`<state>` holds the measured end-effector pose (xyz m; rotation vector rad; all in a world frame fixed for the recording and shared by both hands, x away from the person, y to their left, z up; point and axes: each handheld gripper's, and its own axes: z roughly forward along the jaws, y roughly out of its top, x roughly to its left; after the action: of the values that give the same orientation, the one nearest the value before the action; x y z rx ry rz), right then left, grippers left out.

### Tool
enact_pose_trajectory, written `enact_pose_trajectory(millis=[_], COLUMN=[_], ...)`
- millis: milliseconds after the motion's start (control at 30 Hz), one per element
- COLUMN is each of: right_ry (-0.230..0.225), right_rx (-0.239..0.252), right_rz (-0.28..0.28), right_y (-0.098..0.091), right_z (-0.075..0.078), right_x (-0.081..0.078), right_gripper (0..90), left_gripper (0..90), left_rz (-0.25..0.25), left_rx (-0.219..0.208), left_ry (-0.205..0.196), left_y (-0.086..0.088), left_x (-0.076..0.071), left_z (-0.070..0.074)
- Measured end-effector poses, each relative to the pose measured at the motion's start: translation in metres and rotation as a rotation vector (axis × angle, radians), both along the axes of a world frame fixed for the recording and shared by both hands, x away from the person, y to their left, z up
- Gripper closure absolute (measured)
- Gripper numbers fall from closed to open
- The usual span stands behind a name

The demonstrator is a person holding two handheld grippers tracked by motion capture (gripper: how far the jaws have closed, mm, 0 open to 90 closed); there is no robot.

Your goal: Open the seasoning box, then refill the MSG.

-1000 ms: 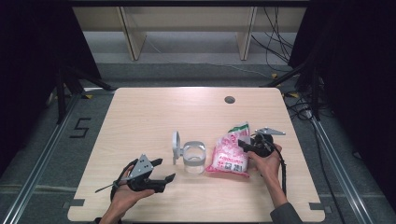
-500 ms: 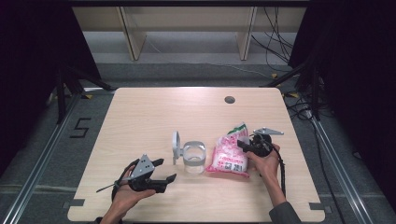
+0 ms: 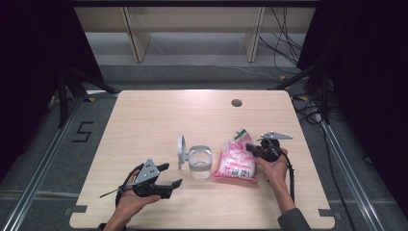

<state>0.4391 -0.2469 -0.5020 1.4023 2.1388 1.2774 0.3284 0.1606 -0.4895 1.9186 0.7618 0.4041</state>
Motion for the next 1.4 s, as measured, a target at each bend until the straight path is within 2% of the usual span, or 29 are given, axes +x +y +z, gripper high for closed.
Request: enact_pose_trajectory(millis=[133,200,267,300,333,367,533,567,600,633,700,733,767,800,833,867,900,933,967,1033,1067,1133,1200,1233,1267,1300,1333,1367,1400], right_ry=[-0.029,-0.027,-0.051,-0.069,-0.065,-0.086,-0.091,-0.092,-0.101,-0.102,-0.115,-0.094,-0.133,-0.13,-0.146,-0.139,-0.15,-0.166,-0.162,-0.196,-0.241,-0.249,-0.243,-0.274,-0.267,-0.256,-0.281,-0.278,-0.281], right_rx=[0.007,-0.023,-0.009,-0.021,-0.018,-0.022,-0.013,-0.006,-0.008,-0.009,0.008,0.025,-0.003,0.007,-0.009,0.009,0.009,0.016,0.021,0.008,-0.006,0.01,-0.005,-0.015,-0.018,-0.01,-0.009,-0.001,-0.023], right_rz=[0.004,0.027,0.038,0.051,0.068,0.069,0.081,0.072,0.092,0.094,0.099,0.079,0.104,0.106,0.12,0.108,0.121,0.127,0.123,0.134,0.148,0.153,0.161,0.173,0.166,0.158,0.174,0.167,0.18], right_y=[0.002,0.004,0.007,0.009,0.01,0.011,0.014,0.015,0.014,0.014,0.015,0.018,0.016,0.017,0.017,0.018,0.018,0.019,0.021,0.023,0.024,0.028,0.03,0.031,0.032,0.033,0.033,0.035,0.036], right_z=[0.006,0.014,0.018,0.021,0.024,0.026,0.033,0.034,0.035,0.037,0.04,0.042,0.043,0.045,0.047,0.049,0.052,0.054,0.057,0.062,0.063,0.07,0.077,0.078,0.081,0.083,0.084,0.086,0.091], right_x=[-0.004,-0.008,-0.01,-0.011,-0.013,-0.015,-0.022,-0.024,-0.024,-0.024,-0.027,-0.032,-0.03,-0.032,-0.034,-0.037,-0.039,-0.041,-0.045,-0.049,-0.048,-0.054,-0.061,-0.061,-0.064,-0.066,-0.066,-0.069,-0.071], right_gripper=[90.0,90.0,90.0,90.0,90.0,90.0,90.0,90.0,90.0,90.0,90.0,90.0,90.0,90.0,90.0,90.0,90.0,90.0,90.0,90.0,90.0,90.0,90.0,90.0,90.0,90.0,90.0,90.0,90.0], left_gripper=[25.1,25.2,25.2,25.2,25.1,25.2,25.2,25.2,25.2,25.2,25.2,25.2,25.1,25.2,25.1,25.1,25.1,25.1,25.2,25.2,25.2,25.3,25.3,25.3,25.3,25.5,25.6,25.7,25.7], left_rz=[-0.002,0.001,0.007,0.007,0.001,0.012,0.013,0.014,0.012,0.01,0.018,0.021,0.02,0.024,0.019,0.01,0.011,0.002,0.002,0.002,-0.009,-0.009,-0.012,-0.009,-0.015,-0.016,-0.017,-0.017,-0.023], left_rx=[-0.012,-0.012,-0.017,-0.021,-0.004,-0.006,-0.006,0.001,0.02,-0.005,-0.002,-0.009,-0.006,-0.008,0.009,0.001,0.001,0.01,0.014,0.009,0.013,0.023,0.015,0.015,0.006,0.008,-0.006,0.01,-0.004], left_ry=[-0.004,-0.004,0.001,-0.001,-0.005,-0.005,-0.009,-0.012,-0.015,-0.011,-0.013,-0.01,-0.01,-0.007,-0.01,-0.005,-0.005,-0.005,-0.002,0.006,0.008,0.01,0.012,0.017,0.018,0.008,0.006,0.005,0.004], left_y=[0.0,0.0,0.0,0.0,0.002,0.002,0.003,0.003,0.005,0.004,0.005,0.005,0.005,0.004,0.004,0.003,0.001,0.001,0.0,-0.003,-0.004,-0.007,-0.012,-0.015,-0.019,-0.022,-0.026,-0.03,-0.035], left_x=[-0.001,-0.001,-0.001,-0.001,-0.001,-0.002,-0.005,-0.005,-0.005,-0.005,-0.006,-0.006,-0.005,-0.006,-0.006,-0.006,-0.006,-0.006,-0.006,-0.007,-0.008,-0.009,-0.012,-0.014,-0.016,-0.018,-0.019,-0.021,-0.023], left_z=[0.001,0.001,0.0,0.0,0.0,0.001,0.001,0.001,0.002,0.001,0.001,0.001,0.0,0.0,0.0,-0.001,-0.002,-0.003,-0.004,-0.006,-0.007,-0.007,-0.007,-0.006,-0.005,-0.005,-0.005,-0.004,-0.005])
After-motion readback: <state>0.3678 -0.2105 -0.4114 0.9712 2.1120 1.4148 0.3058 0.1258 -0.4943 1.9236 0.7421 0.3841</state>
